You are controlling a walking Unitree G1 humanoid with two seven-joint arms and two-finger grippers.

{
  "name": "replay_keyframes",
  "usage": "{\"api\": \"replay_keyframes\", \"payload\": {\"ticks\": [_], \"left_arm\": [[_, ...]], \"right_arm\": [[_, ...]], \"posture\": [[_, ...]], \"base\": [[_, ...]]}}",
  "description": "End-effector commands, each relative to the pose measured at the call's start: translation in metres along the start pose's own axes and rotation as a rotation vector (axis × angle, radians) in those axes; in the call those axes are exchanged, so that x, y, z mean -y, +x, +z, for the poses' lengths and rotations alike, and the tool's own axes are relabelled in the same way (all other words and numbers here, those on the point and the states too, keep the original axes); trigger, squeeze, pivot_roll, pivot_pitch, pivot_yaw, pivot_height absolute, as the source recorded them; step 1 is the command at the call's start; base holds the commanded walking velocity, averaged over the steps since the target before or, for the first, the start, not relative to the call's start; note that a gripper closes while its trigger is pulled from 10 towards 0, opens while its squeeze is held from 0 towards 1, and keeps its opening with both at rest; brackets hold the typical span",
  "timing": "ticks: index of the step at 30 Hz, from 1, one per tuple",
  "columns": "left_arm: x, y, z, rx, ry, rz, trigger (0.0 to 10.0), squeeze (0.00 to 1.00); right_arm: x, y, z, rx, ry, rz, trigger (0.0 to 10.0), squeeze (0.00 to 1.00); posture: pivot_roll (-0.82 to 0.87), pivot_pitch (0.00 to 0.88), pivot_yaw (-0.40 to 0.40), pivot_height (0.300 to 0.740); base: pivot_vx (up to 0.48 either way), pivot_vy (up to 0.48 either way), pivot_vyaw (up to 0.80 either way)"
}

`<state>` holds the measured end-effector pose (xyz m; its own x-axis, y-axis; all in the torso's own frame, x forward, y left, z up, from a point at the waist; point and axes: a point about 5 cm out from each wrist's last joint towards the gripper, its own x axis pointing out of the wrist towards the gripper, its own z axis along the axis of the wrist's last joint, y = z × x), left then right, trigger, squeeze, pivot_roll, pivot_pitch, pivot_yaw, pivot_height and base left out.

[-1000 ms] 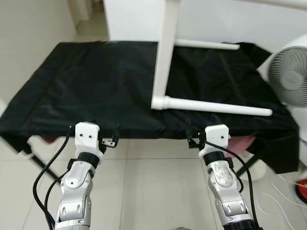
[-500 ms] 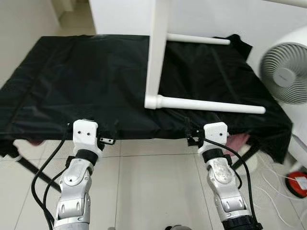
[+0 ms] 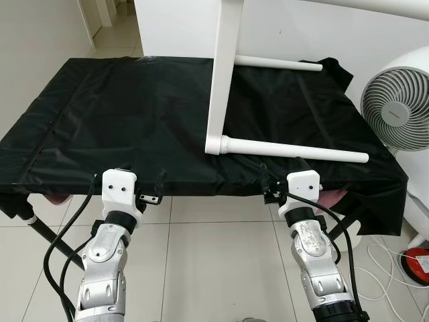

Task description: Building children table

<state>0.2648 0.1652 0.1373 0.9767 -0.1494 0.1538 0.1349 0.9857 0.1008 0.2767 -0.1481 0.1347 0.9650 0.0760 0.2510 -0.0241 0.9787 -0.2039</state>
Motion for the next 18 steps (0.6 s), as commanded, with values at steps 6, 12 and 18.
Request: {"api": "replay_keyframes", "payload": {"ticks": [6, 12, 18], "left_arm": [[-0.0066, -0.0028, 0.002, 0.011, 0.005, 0.123, 10.0, 0.0], [-0.0078, -0.0033, 0.0013, 0.008, 0.001, 0.131, 10.0, 0.0], [-0.0078, -0.0025, 0.0012, 0.004, 0.002, 0.135, 10.0, 0.0]], "right_arm": [[0.0005, 0.0016, 0.0003, 0.005, 0.007, 0.006, 10.0, 0.0], [0.0006, 0.0011, 0.0003, 0.004, 0.006, 0.007, 10.0, 0.0], [0.001, 0.0009, 0.0004, 0.004, 0.004, 0.009, 10.0, 0.0]], "posture": [[-0.08, 0.04, 0.026, 0.74], [-0.08, 0.041, 0.025, 0.74], [-0.08, 0.042, 0.025, 0.74]], "base": [[0.0, -0.286, 0.0], [0.0, -0.48, 0.0], [0.0, -0.375, 0.0]]}}
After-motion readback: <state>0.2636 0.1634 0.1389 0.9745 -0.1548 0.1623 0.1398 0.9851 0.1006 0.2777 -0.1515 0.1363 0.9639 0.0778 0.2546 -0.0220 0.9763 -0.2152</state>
